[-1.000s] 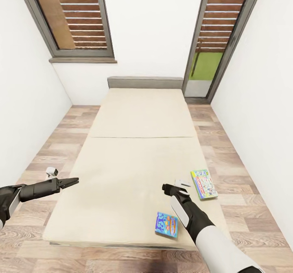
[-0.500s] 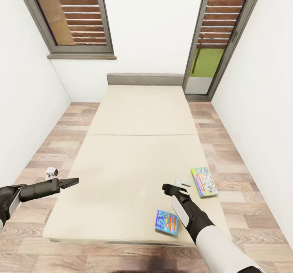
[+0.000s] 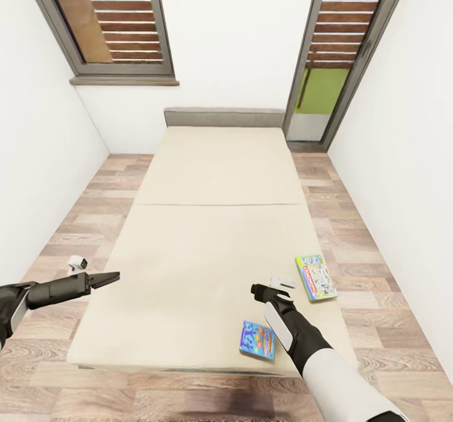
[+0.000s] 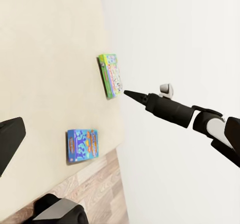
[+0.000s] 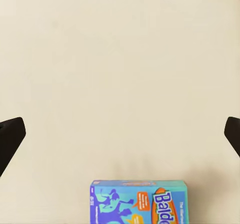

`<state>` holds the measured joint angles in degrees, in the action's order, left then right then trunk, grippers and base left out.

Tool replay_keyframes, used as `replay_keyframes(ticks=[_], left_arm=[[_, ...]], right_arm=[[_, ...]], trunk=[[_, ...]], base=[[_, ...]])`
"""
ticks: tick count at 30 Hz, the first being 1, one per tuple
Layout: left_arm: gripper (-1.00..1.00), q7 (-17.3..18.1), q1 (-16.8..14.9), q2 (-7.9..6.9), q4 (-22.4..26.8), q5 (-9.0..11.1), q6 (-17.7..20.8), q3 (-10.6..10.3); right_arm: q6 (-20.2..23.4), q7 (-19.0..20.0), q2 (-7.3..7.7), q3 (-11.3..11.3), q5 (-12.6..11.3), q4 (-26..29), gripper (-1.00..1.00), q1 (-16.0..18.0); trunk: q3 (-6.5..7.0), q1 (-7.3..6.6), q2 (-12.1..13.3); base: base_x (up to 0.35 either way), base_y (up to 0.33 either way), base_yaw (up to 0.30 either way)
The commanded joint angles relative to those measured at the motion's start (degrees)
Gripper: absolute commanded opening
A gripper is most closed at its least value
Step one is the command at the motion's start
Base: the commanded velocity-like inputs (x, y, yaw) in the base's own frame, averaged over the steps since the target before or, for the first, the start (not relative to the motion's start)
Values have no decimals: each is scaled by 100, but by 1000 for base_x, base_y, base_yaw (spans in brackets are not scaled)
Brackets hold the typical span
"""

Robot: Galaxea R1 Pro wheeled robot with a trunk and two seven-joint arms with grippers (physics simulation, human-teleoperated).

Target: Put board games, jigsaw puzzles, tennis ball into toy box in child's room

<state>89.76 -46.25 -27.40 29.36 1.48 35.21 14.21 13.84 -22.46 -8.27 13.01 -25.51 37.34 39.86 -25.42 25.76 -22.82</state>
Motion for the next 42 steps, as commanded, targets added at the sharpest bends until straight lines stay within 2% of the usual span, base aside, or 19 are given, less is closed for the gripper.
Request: replay_keyframes(ticks=[1, 6, 10, 14, 17, 19, 20, 22, 25, 26, 27, 33, 38, 42], left_arm=[[100, 24, -1, -5, 48, -3, 123, -3], [100, 24, 39, -9, 248, 9, 221, -12], [100, 24, 171, 0, 598, 35, 282, -24], [100, 24, 373, 46, 1095, 48, 506, -36], [100, 24, 626, 108, 1705, 55, 795, -69], [100, 24, 814, 229, 2274, 79, 1028, -85], [100, 24, 942, 361, 2706, 123, 1254, -91], [100, 24, 1053, 505, 3146, 172, 1485, -100], [100, 24, 1356, 1021, 4179, 218, 1852, -225], [100, 24, 1419, 1132, 4345, 219, 1899, -270], [100, 24, 1441, 1167, 4404, 219, 1915, -284], [100, 24, 1522, 1245, 4608, 221, 1965, -312], [100, 24, 1538, 1077, 4642, 244, 1977, -237], [100, 24, 1539, 1031, 4641, 258, 1979, -223]], right_arm=[[23, -48, 6, 27, -41, 10, 100, 4], [23, -48, 9, 29, -40, 10, 100, 4], [23, -48, 9, 33, -38, 10, 100, 4], [23, -48, 10, 34, -39, 10, 100, 4], [23, -48, 12, 34, -40, 10, 100, 4], [27, -48, 15, 30, -41, 10, 100, 8], [29, -48, 13, 31, -39, 10, 100, 8], [28, -48, 12, 30, -38, 10, 100, 7], [24, -48, 15, 33, -38, 10, 100, 9], [24, -48, 16, 32, -40, 10, 100, 10], [23, -48, 17, 33, -38, 10, 100, 11], [23, -48, 18, 32, -35, 10, 100, 12], [23, -48, 19, 35, -33, 10, 100, 11], [23, -48, 19, 35, -33, 6, 100, 12]], trunk=[[-18, 3, -10], [-61, 3, -10], [-96, 3, -10], [-130, 3, -10], [-156, 3, -10], [-173, 3, -10], [-182, 3, -10], [-199, 3, -10], [-225, 3, -10], [-234, 3, -10], [-243, 3, -10], [-295, 3, -10], [-338, 3, -10], [-372, 3, -10]], base=[[0, 0, 0], [0, 0, 0], [0, 0, 0], [0, 0, 0], [0, 0, 0], [0, 0, 0], [0, 0, 0], [0, 0, 0], [0, 0, 0], [0, 0, 0], [0, 0, 0], [0, 0, 0], [0, 0, 0], [0, 0, 0]])
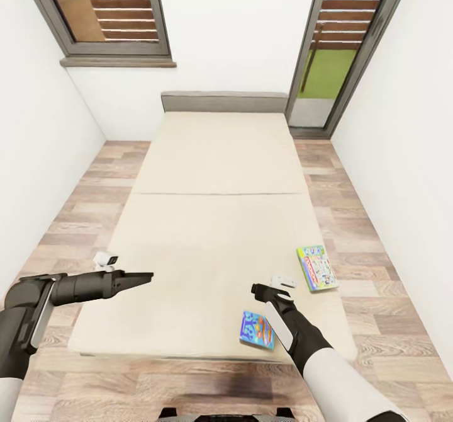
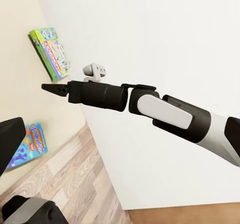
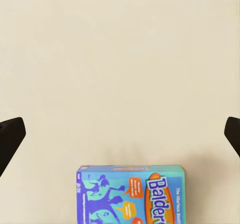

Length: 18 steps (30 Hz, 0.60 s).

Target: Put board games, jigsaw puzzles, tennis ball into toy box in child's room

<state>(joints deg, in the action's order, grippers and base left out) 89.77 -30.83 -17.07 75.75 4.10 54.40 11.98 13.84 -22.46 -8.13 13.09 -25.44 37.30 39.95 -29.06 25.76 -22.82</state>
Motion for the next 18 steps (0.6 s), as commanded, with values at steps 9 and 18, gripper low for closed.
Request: replay_keyframes(ticks=[9, 18], left_arm=[[100, 23, -2, -23, 1, -2, 62, 11], [100, 23, -2, -25, 1, -20, 58, 7]], right_arm=[[23, -48, 4, 27, -40, 6, 100, 4], [21, -48, 4, 27, -40, 6, 100, 4]], trunk=[[-86, 3, -10], [-164, 3, -10]], base=[[0, 0, 0], [0, 0, 0]])
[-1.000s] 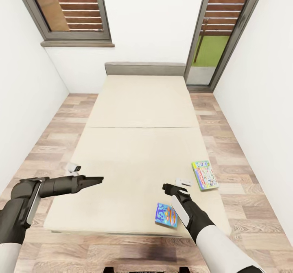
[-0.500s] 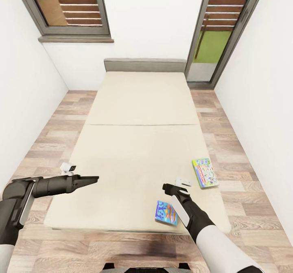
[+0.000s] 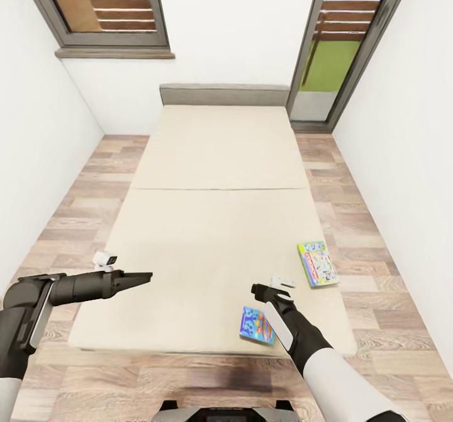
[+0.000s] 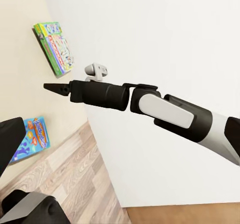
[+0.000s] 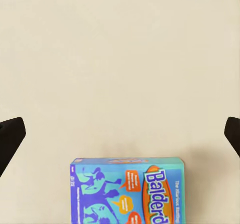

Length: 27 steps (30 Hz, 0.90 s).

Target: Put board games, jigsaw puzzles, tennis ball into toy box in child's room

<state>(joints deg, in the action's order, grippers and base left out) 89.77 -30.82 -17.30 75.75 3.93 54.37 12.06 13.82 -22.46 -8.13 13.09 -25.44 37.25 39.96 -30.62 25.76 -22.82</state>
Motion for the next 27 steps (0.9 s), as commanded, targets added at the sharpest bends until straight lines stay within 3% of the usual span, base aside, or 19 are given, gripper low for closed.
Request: replay_keyframes(ticks=[1, 27], left_arm=[[100, 23, -3, -2, 1, -4, 60, -1], [100, 23, -3, 6, -5, -23, 51, -2]], right_arm=[[21, -48, 4, 27, -40, 10, 100, 3], [7, -48, 4, 27, -36, 3, 100, -5]], trunk=[[-17, 3, -10], [-242, 3, -10]], base=[[0, 0, 0], [0, 0, 0]])
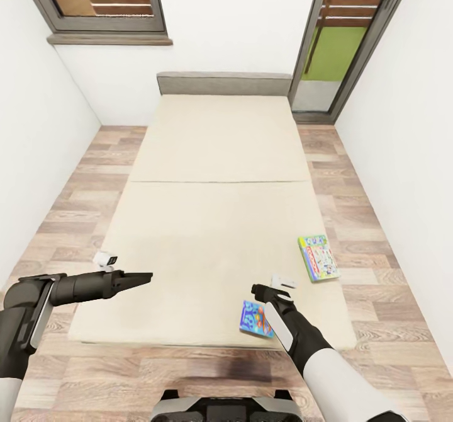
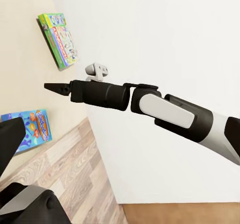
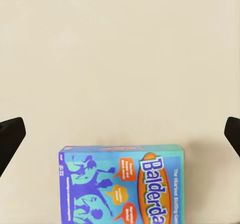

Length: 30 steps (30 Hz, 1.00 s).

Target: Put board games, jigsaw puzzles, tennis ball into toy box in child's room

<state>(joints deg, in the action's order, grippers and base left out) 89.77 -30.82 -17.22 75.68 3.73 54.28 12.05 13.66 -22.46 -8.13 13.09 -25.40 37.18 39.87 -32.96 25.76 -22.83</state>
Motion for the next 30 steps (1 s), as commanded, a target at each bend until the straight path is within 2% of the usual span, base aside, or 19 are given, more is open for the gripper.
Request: replay_keyframes(ticks=[1, 30], left_arm=[[100, 23, -2, -1, 1, -3, 59, -1], [100, 23, -2, -1, -1, -3, 56, 1]], right_arm=[[23, -48, 4, 27, -40, 10, 100, 3], [-267, -42, -1, 106, -17, -23, 100, -6]], trunk=[[-17, 3, -10], [-197, 3, -10]], base=[[0, 0, 0], [0, 0, 0]])
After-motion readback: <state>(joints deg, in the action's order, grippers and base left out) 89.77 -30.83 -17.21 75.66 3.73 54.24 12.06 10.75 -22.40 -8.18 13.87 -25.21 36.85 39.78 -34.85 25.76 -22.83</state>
